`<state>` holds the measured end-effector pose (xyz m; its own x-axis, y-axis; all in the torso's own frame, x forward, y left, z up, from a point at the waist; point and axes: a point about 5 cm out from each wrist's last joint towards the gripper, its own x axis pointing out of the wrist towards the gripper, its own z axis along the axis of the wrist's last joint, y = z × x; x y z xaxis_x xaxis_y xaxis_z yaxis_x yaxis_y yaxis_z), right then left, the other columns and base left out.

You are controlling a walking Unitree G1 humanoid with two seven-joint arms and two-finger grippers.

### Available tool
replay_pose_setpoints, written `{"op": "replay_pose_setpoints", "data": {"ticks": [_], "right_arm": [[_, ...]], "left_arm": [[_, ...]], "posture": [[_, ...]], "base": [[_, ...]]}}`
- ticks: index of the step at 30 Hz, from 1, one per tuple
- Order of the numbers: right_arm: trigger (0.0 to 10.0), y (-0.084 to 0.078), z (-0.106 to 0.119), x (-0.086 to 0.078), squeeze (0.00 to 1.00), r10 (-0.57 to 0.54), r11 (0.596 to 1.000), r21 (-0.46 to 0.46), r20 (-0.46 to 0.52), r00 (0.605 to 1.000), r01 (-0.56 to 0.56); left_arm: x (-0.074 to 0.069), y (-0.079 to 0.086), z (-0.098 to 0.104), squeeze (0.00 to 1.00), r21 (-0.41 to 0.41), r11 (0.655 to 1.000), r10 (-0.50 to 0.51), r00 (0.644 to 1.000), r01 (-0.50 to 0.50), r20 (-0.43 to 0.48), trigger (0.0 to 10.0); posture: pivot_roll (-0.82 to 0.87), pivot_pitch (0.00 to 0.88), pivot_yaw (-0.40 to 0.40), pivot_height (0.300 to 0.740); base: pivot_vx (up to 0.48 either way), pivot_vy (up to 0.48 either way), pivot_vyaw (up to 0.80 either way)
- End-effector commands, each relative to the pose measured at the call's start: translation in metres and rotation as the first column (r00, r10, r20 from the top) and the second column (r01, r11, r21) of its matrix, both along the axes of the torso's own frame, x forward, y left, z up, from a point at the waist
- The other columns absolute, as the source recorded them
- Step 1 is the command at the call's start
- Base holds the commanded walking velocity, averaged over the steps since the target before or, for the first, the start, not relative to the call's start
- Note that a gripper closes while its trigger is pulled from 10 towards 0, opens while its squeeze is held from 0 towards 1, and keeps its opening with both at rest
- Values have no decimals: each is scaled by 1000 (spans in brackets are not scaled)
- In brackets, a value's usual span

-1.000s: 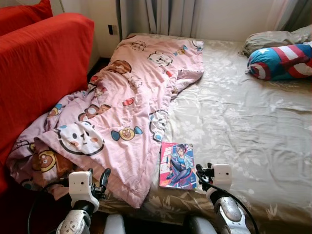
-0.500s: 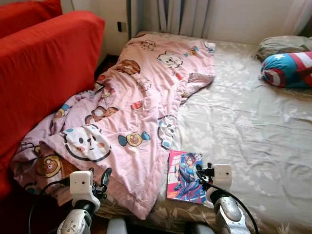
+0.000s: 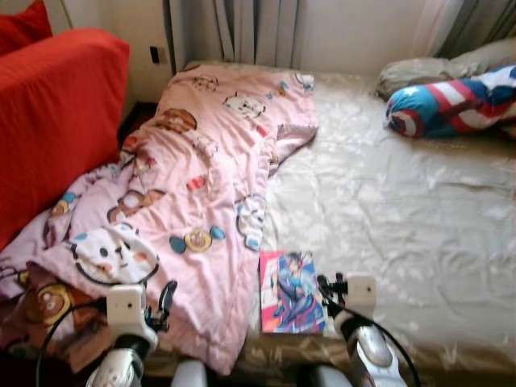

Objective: Clean up the room

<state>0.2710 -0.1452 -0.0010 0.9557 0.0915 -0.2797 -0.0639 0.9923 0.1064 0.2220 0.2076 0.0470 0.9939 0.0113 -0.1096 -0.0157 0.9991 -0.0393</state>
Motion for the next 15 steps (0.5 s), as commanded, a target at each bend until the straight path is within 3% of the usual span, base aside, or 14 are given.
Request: {"op": "replay_pose_setpoints", "data": {"ticks": [1,5,10,11,13,15], "right_arm": [[10000,-15,-9,-7,0,-34,998,-45,-57,998,32],[10000,-29,-12,-4,0,-32,990,-139,-121,992,15],[10000,-42,-13,1,0,54,961,-254,-204,978,-106],[10000,-50,-10,5,1000,142,898,-378,-241,960,-227],[10000,-54,-6,9,1000,214,823,-467,-270,939,-322],[10000,-55,-3,11,1000,257,777,-509,-281,925,-370]], "left_arm": [[0,-6,-2,0,-10,1000,-14,1000,14,-11,10000],[-1,-6,-3,0,-9,1000,-14,1000,14,-16,10000],[-3,-5,-3,0,-7,1000,-16,1000,16,-21,10000],[-6,-4,-3,0,-2,1000,-17,999,16,-28,10000],[-8,-3,-3,0,2,1000,-17,999,17,-33,10000],[-10,-2,-3,0,4,1000,-18,999,18,-36,10000]], "posture": [[63,137,-45,617],[64,141,-42,617],[73,157,-37,617],[78,162,-33,617],[84,168,-29,617],[86,169,-28,617]], "base": [[0,0,0],[0,0,0],[0,0,0],[0,0,0],[0,0,0],[0,0,0]]}}
